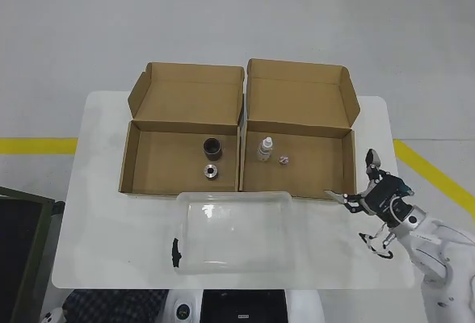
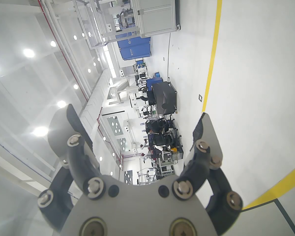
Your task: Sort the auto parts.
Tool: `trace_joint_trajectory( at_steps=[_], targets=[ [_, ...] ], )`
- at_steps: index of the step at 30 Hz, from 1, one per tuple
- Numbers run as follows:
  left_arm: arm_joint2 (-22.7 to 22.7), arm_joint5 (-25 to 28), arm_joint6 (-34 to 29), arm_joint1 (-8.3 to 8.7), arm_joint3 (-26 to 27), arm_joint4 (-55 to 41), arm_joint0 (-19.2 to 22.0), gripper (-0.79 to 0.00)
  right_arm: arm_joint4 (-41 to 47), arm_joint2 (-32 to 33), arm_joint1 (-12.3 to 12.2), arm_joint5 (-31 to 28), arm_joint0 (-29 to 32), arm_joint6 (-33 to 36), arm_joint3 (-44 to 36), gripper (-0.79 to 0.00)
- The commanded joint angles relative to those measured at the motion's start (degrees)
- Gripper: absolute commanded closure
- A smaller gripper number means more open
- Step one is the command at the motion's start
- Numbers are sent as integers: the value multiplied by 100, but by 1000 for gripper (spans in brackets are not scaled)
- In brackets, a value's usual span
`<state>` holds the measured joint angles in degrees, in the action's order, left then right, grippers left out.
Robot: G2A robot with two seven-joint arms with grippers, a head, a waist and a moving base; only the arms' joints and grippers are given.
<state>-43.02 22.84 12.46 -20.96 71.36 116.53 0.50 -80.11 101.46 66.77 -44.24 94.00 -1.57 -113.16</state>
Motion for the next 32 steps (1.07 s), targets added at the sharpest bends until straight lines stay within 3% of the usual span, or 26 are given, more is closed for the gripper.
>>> trace_joint_trajectory(
  at_steps=[1,9,32],
  targets=[
    [0,0,0,0,0,0,0,-785,-17,53,-10,-2,62,-75,-8,-785],
    [0,0,0,0,0,0,0,-785,-58,188,-42,108,290,-389,100,-785],
    [0,0,0,0,0,0,0,-784,-58,188,-42,107,290,-389,99,-785]
  ],
)
